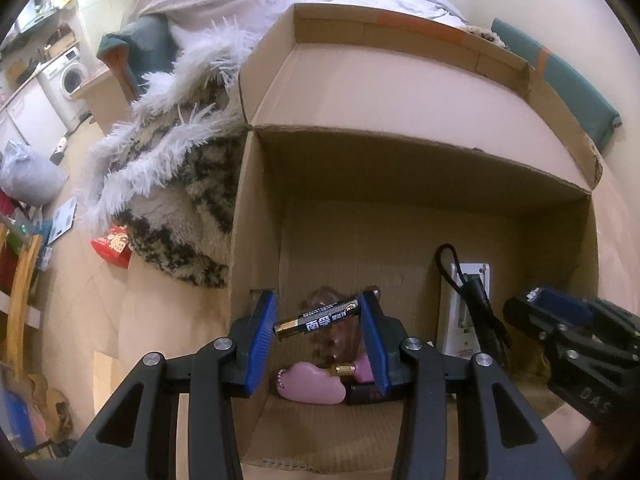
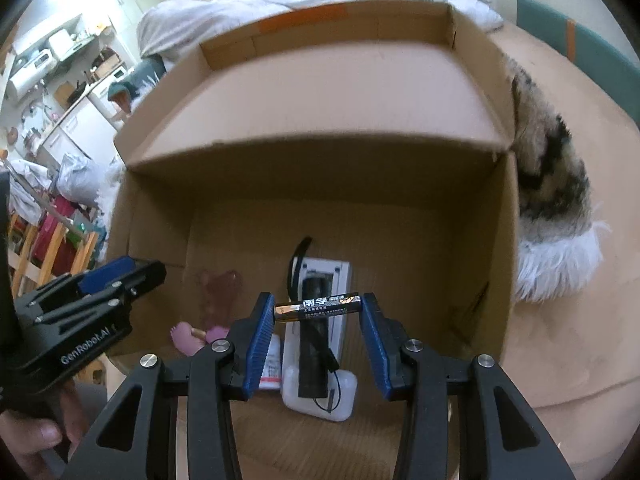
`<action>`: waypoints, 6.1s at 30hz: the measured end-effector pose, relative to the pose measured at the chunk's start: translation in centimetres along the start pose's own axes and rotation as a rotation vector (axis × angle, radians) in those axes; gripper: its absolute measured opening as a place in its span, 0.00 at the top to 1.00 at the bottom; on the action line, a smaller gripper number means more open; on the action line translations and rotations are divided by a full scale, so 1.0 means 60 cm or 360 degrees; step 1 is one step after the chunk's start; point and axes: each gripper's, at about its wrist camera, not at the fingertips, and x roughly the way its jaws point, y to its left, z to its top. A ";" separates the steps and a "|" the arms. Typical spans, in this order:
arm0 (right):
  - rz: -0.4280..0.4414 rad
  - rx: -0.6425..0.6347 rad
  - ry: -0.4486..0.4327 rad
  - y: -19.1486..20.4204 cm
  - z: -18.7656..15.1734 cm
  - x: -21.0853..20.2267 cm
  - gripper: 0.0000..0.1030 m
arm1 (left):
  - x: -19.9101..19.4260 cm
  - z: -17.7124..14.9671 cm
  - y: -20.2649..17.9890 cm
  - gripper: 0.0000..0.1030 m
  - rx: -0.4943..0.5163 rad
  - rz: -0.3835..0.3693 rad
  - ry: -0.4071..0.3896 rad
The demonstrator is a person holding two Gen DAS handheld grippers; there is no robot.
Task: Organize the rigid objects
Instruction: 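Carry both held batteries up and over into the cardboard box, then open both tools to drop the batteries into the box, then move both tools back toward the white cup and pill bottle, then grasp the white cylindrical cup with the left tool while the right tool grasps the white pill bottle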
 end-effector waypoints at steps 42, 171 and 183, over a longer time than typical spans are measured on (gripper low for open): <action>0.0130 0.0142 -0.0065 -0.013 0.012 -0.008 0.15 | 0.004 -0.009 -0.037 0.35 0.0145 -0.0002 0.0033; -0.0030 0.0234 0.0468 -0.083 -0.135 0.044 0.52 | 0.120 -0.111 -0.133 0.47 0.0282 -0.0153 0.0492; -0.0026 0.0173 0.0455 -0.058 -0.136 0.027 0.52 | 0.079 -0.182 -0.048 0.48 0.0190 -0.0026 0.0498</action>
